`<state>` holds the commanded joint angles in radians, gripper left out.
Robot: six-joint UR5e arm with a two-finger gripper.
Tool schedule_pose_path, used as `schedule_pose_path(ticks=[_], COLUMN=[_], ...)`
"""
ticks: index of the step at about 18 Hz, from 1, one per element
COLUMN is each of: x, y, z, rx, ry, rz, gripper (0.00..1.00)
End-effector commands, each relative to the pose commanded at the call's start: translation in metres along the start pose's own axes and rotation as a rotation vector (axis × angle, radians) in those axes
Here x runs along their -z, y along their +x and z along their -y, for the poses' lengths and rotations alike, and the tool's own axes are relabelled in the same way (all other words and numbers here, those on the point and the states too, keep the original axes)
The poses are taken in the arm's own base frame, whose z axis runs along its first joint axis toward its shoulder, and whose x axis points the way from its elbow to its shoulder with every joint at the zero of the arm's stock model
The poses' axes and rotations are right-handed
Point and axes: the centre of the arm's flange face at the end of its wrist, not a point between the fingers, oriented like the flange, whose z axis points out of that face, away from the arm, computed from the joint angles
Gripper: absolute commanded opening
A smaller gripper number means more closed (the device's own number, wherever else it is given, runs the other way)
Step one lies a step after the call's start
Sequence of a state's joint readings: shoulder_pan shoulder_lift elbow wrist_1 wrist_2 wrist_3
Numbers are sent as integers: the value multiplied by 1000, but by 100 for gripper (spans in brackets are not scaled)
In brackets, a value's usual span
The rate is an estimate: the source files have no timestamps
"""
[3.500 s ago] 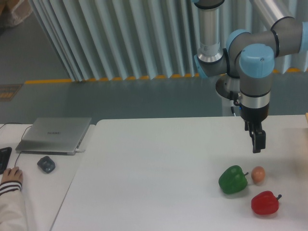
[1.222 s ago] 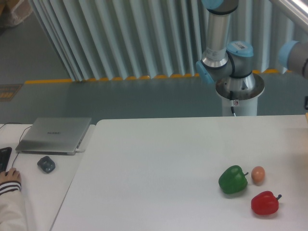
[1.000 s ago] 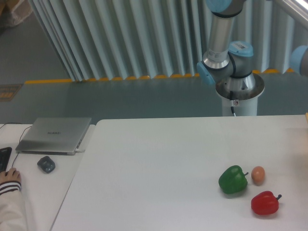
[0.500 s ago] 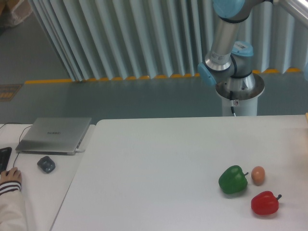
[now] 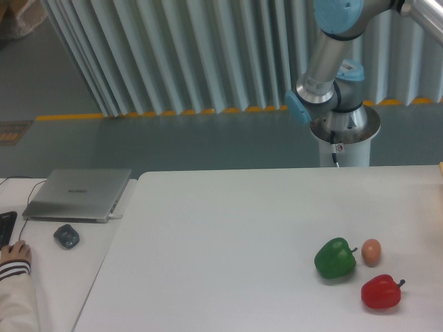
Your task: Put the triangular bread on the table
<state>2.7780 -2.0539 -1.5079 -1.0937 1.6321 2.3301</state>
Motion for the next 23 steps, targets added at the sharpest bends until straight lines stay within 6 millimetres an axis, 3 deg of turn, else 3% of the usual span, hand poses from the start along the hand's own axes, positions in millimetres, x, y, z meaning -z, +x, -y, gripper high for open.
schedule_pose_path(ticks=[1,2,4,6,7,10,13,20,23], x=[-3,-4,-5,-5,-4,4,13,55,79], y=[0,0,-1,-1,0,-2,-2,6,13], z=[0,0,1,1,1,0,1,2,17], rx=[-5,-5,-1,12,25,66,72,77,81], ry=[3,4,5,5,4,-3,-3,49,142], rz=[-3,-4,-8,-10,-9,-3,-3,-35,-21], gripper=[100,92,63,45,44,27,24,24,24])
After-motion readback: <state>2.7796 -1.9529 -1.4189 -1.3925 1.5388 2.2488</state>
